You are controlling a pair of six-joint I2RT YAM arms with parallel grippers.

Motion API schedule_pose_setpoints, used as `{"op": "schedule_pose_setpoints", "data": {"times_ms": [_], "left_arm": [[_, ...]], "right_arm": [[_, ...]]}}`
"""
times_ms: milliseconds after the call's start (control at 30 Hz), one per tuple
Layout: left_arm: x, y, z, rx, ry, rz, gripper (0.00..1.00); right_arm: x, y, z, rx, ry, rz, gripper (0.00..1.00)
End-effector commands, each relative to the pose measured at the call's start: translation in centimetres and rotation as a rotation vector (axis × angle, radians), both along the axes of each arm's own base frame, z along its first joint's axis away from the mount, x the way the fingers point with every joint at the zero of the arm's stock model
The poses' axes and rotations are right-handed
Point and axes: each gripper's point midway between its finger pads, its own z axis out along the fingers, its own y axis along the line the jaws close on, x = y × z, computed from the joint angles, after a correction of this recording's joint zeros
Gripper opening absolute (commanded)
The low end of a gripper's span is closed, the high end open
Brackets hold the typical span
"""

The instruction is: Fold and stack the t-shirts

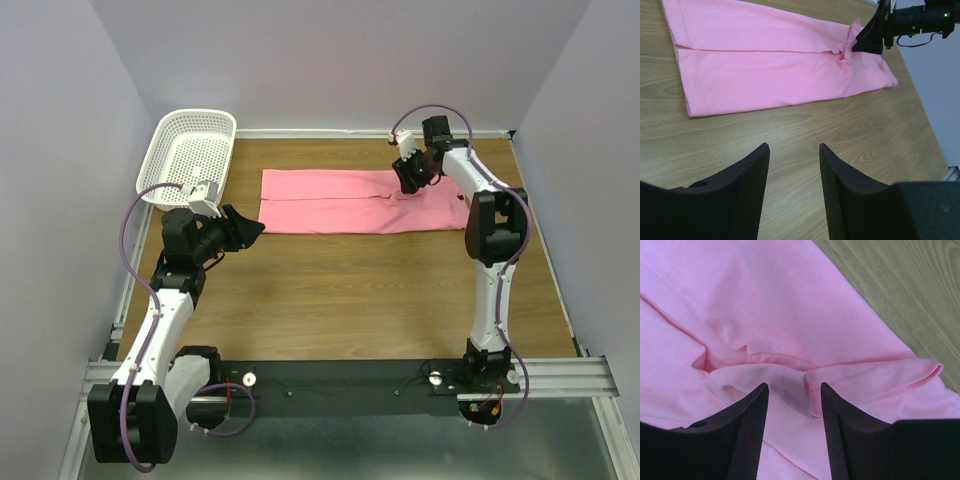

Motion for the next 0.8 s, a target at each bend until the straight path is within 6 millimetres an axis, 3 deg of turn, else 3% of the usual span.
{"op": "schedule_pose_setpoints", "data": {"times_ms": [0,67,100,200,367,567,767], "left_arm": [[-0.3,-0.6,-0.1,-0.010,-0.005,-0.034,0.52],[-0.3,-0.6,-0.2,-0.010,-0.004,-0.034,0.52],[-0.3,-0.5,-0.1,-0.011,-0.005,-0.033,0.52],[-0.2,-0.5,-0.2,-0.010,-0.002,-0.033,0.52],[-0.2,-0.6,-0.4,-0.009,0.003,-0.035,0.53],[-0.2,-0.6,-0.4,-0.008,0.002,-0.037,0.52],[-0.2,-0.6,-0.4,-0.009,0.002,-0.038,0.52]], "right_arm": [[0.5,0.5,-0.3,0.014,0.016,0.026,0.49],[0.5,0.6,-0.5,0.015,0.022,0.030,0.41],[0.5,0.7,-0.5,0.018,0.024,0.034,0.30],[0.3,1.0,-0.3,0.037,0.025,0.055,0.17],[0.6,1.7,0.9,0.064,0.001,0.084,0.02],[2.2,2.6,2.5,0.082,-0.052,0.098,0.01],[2.9,5.1,2.1,0.059,-0.079,0.157,0.04]]}}
